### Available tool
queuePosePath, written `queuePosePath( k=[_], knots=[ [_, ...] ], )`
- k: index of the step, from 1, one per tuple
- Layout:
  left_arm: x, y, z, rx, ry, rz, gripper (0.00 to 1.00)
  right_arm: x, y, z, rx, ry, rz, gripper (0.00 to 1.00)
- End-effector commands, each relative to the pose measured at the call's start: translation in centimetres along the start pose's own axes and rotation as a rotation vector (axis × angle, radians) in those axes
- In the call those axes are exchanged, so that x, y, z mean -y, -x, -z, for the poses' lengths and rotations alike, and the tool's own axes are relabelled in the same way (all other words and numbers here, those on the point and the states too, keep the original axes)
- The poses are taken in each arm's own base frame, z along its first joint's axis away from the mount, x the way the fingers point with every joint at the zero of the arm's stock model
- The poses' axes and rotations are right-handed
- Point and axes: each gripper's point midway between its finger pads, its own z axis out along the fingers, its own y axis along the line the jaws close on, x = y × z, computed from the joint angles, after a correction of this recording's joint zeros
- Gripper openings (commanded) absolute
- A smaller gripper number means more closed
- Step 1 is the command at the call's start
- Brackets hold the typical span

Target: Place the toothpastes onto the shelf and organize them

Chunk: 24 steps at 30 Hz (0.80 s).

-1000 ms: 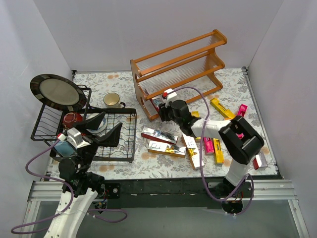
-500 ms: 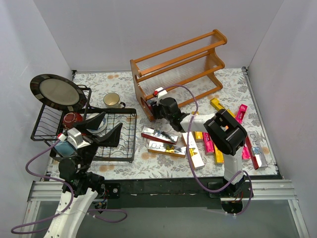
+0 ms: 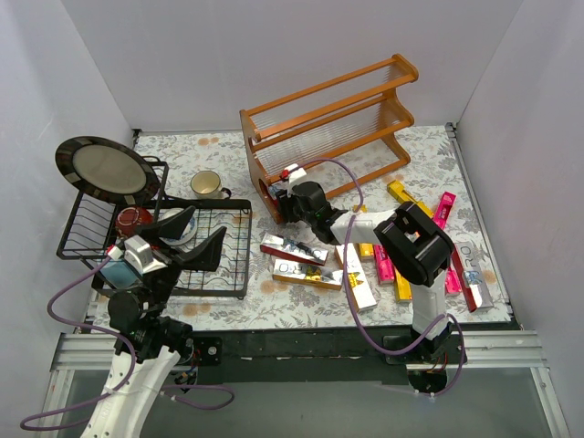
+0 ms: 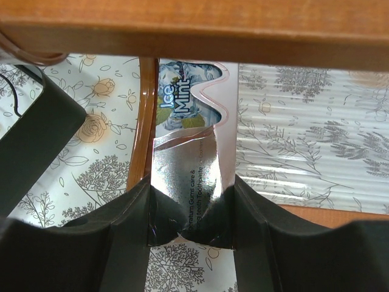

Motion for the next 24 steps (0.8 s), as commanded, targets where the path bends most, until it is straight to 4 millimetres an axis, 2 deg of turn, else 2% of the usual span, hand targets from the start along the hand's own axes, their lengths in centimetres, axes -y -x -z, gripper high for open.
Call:
queuePosePath(
  k=[1,7,24],
  knots=[
    [0.5,0.7,-0.2,0.006,-0.019,-0.012,0.98,-1.5,3.8,0.3,0.095,0.055,-0.022,0.48],
    [0.6,0.8,-0.2,0.008,-0.022,-0.014,0.98,-2.4,4.2,0.6,0.101,0.09,-0.029,0.55],
    [0.7,0.7,-0.2,0.008,-0.032,-0.012,0.98,-3.2,5.1,1.8,0.117,0.141,-0.026,0.61]
  ],
)
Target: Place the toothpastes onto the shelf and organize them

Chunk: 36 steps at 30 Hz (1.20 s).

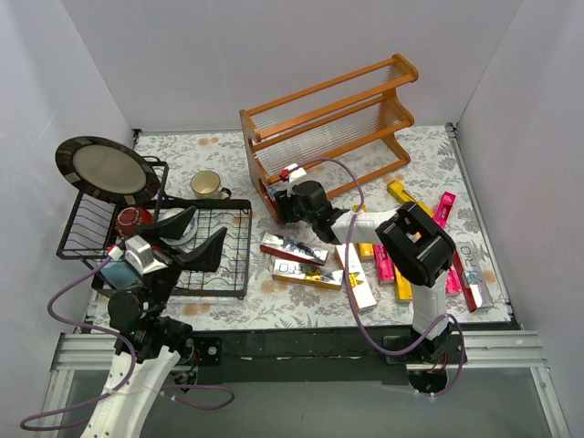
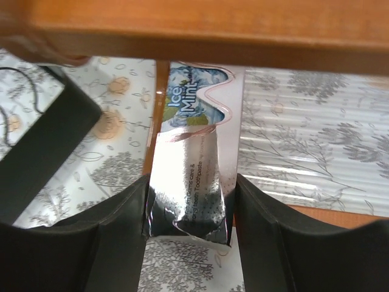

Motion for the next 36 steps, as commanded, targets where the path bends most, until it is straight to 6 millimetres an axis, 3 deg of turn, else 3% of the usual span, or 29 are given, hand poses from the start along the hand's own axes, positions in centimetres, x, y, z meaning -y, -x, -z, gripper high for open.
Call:
queuePosePath(
  k=[1,8,17,36],
  knots=[
    [0.5,0.7,-0.2,0.009,-0.023,-0.012,0.98,-2.7,5.1,1.6,0.128,0.109,-0.008,0.61],
    [0.6,0.7,-0.2,0.008,-0.024,-0.014,0.98,-3.4,5.2,1.7,0.126,0.144,-0.003,0.61],
    [0.5,0.6,-0.2,0.005,-0.025,-0.013,0.98,-3.4,3.4,1.0,0.088,0.147,-0.008,0.64],
    [0.7,0.1,-0.4,-0.012,-0.038,-0.011,0.98,-3.1,2.8,1.1,0.066,0.14,0.017,0.81]
  ],
)
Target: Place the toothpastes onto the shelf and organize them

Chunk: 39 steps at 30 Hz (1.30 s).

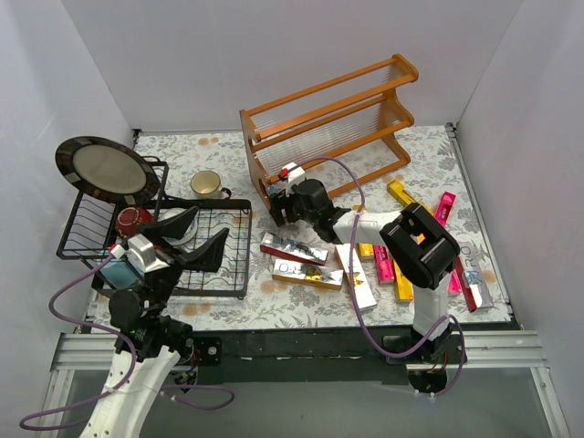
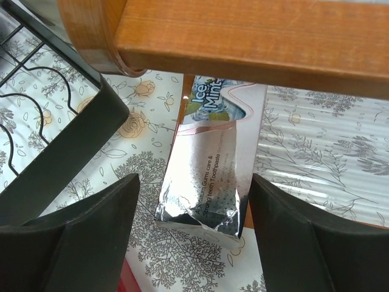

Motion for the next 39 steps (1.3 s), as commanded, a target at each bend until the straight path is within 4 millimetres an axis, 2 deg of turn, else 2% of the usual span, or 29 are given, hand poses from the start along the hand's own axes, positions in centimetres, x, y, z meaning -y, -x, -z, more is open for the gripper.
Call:
queuePosePath(
  k=[1,12,16,19,20,22,23,27,31,33,34,36,37,38,39],
  knots=[
    [0.5,0.4,-0.3,0.0,-0.023,-0.01,0.98,-1.6,1.3,0.2,0.04,0.058,0.016,0.82],
    [0.4,0.0,-0.4,-0.015,-0.026,-0.01,0.98,-1.2,1.5,0.7,0.035,0.036,0.021,0.96],
    [0.4,-0.1,-0.4,-0.019,-0.028,-0.011,0.98,-1.1,1.6,1.0,0.034,0.031,0.021,0.97],
    [0.4,-0.2,-0.4,-0.022,-0.029,-0.009,0.98,-0.9,2.2,1.7,0.046,0.018,0.019,0.97],
    [0.4,-0.2,-0.4,-0.024,-0.028,-0.009,0.98,-0.9,3.0,2.1,0.06,0.015,0.017,0.98],
    [0.4,-0.2,-0.5,-0.025,-0.028,-0.009,0.98,-0.7,2.9,2.7,0.054,0.001,0.017,0.98],
    [0.4,-0.2,-0.5,-0.025,-0.028,-0.009,0.98,-0.7,3.7,3.3,0.069,-0.003,0.015,0.98],
    [0.4,-0.5,-0.6,-0.042,-0.028,-0.001,0.98,-0.4,4.2,5.6,0.07,-0.023,0.007,0.99],
    [0.1,-1.1,-0.9,-0.085,-0.023,-0.021,0.98,0.0,4.1,9.1,0.072,-0.043,0.003,0.99],
    [-0.7,-2.4,-1.0,-0.147,0.008,-0.027,0.98,0.5,3.1,10.3,0.038,-0.064,0.003,0.99],
    [-0.8,-2.3,-1.2,-0.154,0.015,-0.03,0.98,0.4,3.6,11.3,0.046,-0.065,-0.003,0.99],
    [-0.9,-3.0,-1.4,-0.192,0.016,-0.033,0.98,0.7,1.7,12.5,-0.008,-0.072,-0.009,0.98],
    [-0.8,-3.1,-1.5,-0.202,0.008,-0.035,0.98,0.5,2.1,13.5,0.005,-0.067,-0.018,0.98],
    [-0.5,-3.2,-1.6,-0.214,-0.012,-0.041,0.98,0.6,1.1,14.1,-0.015,-0.069,-0.032,0.98],
    [-0.8,-4.3,-1.8,-0.263,-0.011,-0.031,0.98,0.7,0.2,14.7,-0.043,-0.071,-0.038,0.98]
  ],
)
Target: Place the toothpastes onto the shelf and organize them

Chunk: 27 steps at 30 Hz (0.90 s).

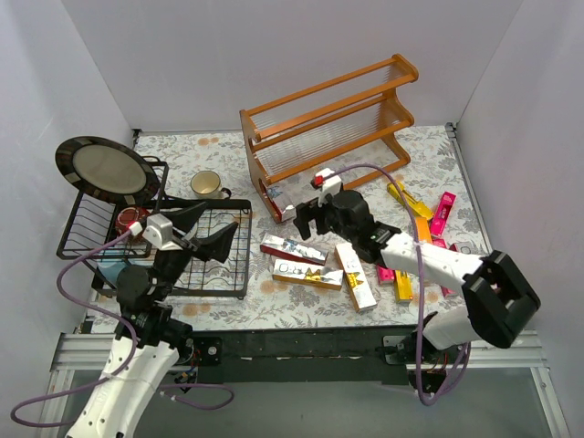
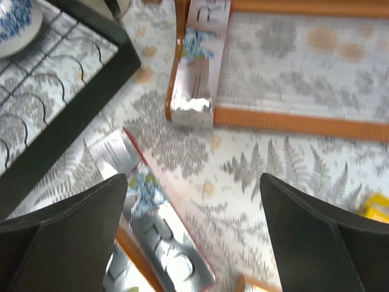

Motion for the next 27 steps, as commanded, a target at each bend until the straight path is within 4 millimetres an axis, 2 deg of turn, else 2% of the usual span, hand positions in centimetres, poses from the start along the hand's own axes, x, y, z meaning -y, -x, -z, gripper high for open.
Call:
queuePosePath(
  k=[1,2,3,5,6,7,8,9,10,11,13,14,15,16,17,19,20,21,22,23,25,26,27],
  knots=[
    [0.7,-0.3,-1.0,-0.096,-0.047,-0.029,0.98,0.4,-2.2,3.5,-0.062,-0.02,-0.035,0.98],
    [0.8,-0.7,-1.3,-0.129,-0.061,-0.027,0.98,0.6,-3.4,4.2,-0.083,-0.028,-0.048,0.98],
    [0.9,-2.8,-1.6,-0.23,-0.082,-0.013,0.98,0.9,-3.6,4.7,-0.083,-0.041,-0.056,0.98],
    [1.5,-2.9,-2.5,-0.294,-0.113,0.008,0.98,1.1,-3.4,6.2,-0.06,-0.047,-0.07,0.98],
    [2.0,-3.5,-2.5,-0.34,-0.146,0.02,0.98,1.3,-4.3,6.8,-0.07,-0.054,-0.08,0.98],
    [1.8,-4.7,-3.1,-0.392,-0.149,0.041,0.98,1.2,-3.7,7.7,-0.038,-0.047,-0.087,0.98],
    [2.1,-4.3,-3.5,-0.396,-0.165,0.043,0.98,1.3,-3.8,8.1,-0.028,-0.048,-0.092,0.98],
    [2.2,-4.8,-3.7,-0.423,-0.175,0.051,0.98,1.5,-4.7,8.6,-0.035,-0.051,-0.097,0.98],
    [2.2,-5.9,-4.1,-0.466,-0.19,0.059,0.98,1.5,-3.9,9.3,0.001,-0.047,-0.104,0.98],
    [2.6,-5.6,-4.7,-0.474,-0.211,0.059,0.98,1.7,-3.9,9.7,0.015,-0.054,-0.109,0.98],
    [2.9,-6.7,-5.0,-0.545,-0.239,0.063,0.98,1.9,-4.1,10.7,0.046,-0.059,-0.119,0.98],
    [3.2,-8.6,-5.5,-0.613,-0.251,0.077,0.98,2.1,-4.1,11.0,0.062,-0.062,-0.121,0.98],
    [3.5,-8.5,-5.9,-0.639,-0.259,0.068,0.98,2.1,-4.1,11.2,0.074,-0.061,-0.124,0.98],
    [3.2,-9.3,-6.3,-0.663,-0.25,0.028,0.98,2.2,-4.4,11.8,0.096,-0.058,-0.126,0.98],
    [4.0,-10.9,-6.5,-0.712,-0.278,0.011,0.98,2.3,-4.3,12.0,0.113,-0.061,-0.128,0.98],
    [4.2,-12.0,-7.0,-0.753,-0.28,-0.046,0.98,2.4,-4.1,12.8,0.15,-0.06,-0.131,0.98],
    [4.5,-12.7,-7.3,-0.77,-0.29,-0.111,0.98,2.7,-4.7,12.9,0.15,-0.067,-0.131,0.98],
    [4.5,-14.5,-7.3,-0.83,-0.293,-0.127,0.98,2.8,-4.8,13.1,0.161,-0.073,-0.133,0.98],
    [4.7,-14.8,-7.8,-0.836,-0.303,-0.155,0.98,2.9,-4.4,13.6,0.191,-0.073,-0.136,0.98],
    [4.9,-16.8,-7.9,-0.886,-0.317,-0.205,0.98,3.3,-5.0,13.7,0.194,-0.087,-0.137,0.98],
    [5.4,-18.1,-8.4,-0.916,-0.34,-0.265,0.98,3.5,-4.5,14.4,0.244,-0.088,-0.144,0.98],
    [5.8,-19.0,-8.4,-0.935,-0.366,-0.32,0.98,3.7,-5.0,14.5,0.247,-0.095,-0.145,0.98],
    [5.8,-20.8,-8.3,-0.978,-0.38,-0.343,0.98,3.7,-4.6,14.9,0.272,-0.095,-0.146,0.98]
  ],
)
